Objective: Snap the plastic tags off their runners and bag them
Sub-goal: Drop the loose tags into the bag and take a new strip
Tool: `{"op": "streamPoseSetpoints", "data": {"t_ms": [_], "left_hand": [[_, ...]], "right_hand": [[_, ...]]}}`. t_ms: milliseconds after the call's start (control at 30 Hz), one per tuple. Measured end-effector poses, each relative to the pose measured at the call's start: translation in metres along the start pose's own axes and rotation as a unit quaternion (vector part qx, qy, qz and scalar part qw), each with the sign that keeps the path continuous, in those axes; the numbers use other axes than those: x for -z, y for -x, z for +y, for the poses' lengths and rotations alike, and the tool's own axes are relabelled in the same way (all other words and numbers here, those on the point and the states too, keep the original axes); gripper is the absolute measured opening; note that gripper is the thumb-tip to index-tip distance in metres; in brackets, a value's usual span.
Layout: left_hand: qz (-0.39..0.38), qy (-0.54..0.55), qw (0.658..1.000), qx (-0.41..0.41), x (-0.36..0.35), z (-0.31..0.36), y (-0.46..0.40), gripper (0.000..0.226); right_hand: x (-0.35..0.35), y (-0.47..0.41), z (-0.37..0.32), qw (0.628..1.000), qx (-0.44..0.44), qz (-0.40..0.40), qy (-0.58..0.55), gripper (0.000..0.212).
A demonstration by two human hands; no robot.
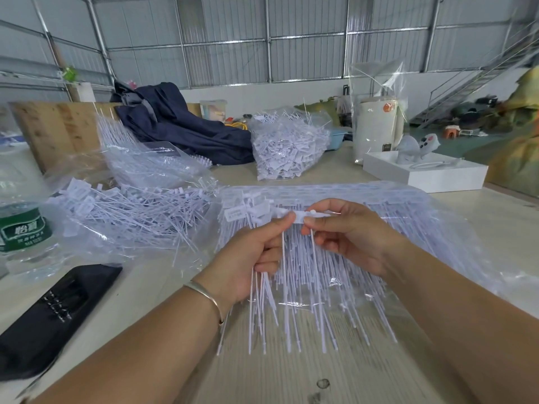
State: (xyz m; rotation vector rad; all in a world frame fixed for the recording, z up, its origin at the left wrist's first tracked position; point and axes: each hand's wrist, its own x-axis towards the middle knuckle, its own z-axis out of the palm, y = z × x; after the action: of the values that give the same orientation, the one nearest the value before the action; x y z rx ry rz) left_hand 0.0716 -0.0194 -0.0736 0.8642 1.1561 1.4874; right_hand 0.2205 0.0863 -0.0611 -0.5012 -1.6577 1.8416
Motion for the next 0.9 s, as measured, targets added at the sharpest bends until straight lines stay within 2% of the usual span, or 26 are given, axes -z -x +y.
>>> {"op": "streamPoseSetpoints", "data": {"t_ms": [100,167,233,333,467,600,667,800,900], "left_hand": [[0.029,-0.030,0.999,-0.010,0.000,-0.002,0.000,0.032],[0.050,-0.031,0.998,-0.023,0.000,-0.002,-0.001,0.025],[0.063,-0.023,0.997,-0.037,0.001,-0.001,-0.002,0.015],[0.059,-0.012,0.997,-0.049,0.003,0.001,-0.003,0.017],[-0.016,0.021,0.999,-0.034,0.000,0.005,0.003,0.013],[-0.123,0.039,0.992,-0.016,-0.008,0.007,0.011,0.009],[-0.146,0.027,0.989,-0.015,-0.012,0.007,0.013,0.011],[-0.128,-0.013,0.991,-0.022,-0.012,0.003,0.013,0.016],[-0.086,-0.003,0.996,-0.037,-0.012,0.003,0.010,0.020]], "right_hand": [[0.002,0.000,0.000,1.000,-0.003,-0.020,0.005,0.021],[0.001,0.000,-0.001,0.999,-0.012,-0.046,-0.013,0.011],[0.000,-0.001,-0.001,0.997,-0.023,-0.056,-0.048,0.017],[-0.001,-0.001,-0.002,0.996,-0.038,-0.051,-0.058,0.024],[0.000,0.002,-0.004,0.995,-0.036,-0.069,-0.070,0.020],[0.000,0.006,-0.006,0.981,-0.031,-0.175,-0.079,0.005],[-0.001,0.006,-0.006,0.979,-0.038,-0.194,-0.042,0.021],[-0.005,0.006,-0.007,0.978,-0.042,-0.183,0.088,0.034],[-0.010,0.006,-0.005,0.984,-0.050,-0.157,0.066,0.035]]}}
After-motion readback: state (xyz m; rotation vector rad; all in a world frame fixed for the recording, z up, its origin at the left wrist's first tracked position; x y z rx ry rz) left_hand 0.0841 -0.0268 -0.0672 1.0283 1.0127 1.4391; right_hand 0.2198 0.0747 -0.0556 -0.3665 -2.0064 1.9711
